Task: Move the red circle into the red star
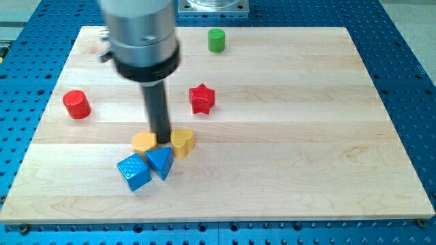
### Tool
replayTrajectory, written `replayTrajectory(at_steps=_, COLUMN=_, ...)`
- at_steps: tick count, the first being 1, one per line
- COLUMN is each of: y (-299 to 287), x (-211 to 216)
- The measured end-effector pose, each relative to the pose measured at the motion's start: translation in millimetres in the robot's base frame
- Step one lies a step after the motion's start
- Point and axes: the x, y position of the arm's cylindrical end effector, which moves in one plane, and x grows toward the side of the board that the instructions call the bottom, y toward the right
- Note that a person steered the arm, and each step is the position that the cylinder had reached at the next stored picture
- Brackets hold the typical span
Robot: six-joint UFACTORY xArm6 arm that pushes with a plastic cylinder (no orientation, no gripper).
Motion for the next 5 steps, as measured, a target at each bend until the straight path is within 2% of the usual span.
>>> replayTrajectory(at_steps=2, y=-33.9, x=2.7)
replayTrajectory(at_steps=3, y=-78.0, x=1.6)
replayTrajectory(at_steps=4, y=-154.8, x=2.4)
replayTrajectory(at_steps=5, y=-181.5, x=-32.8)
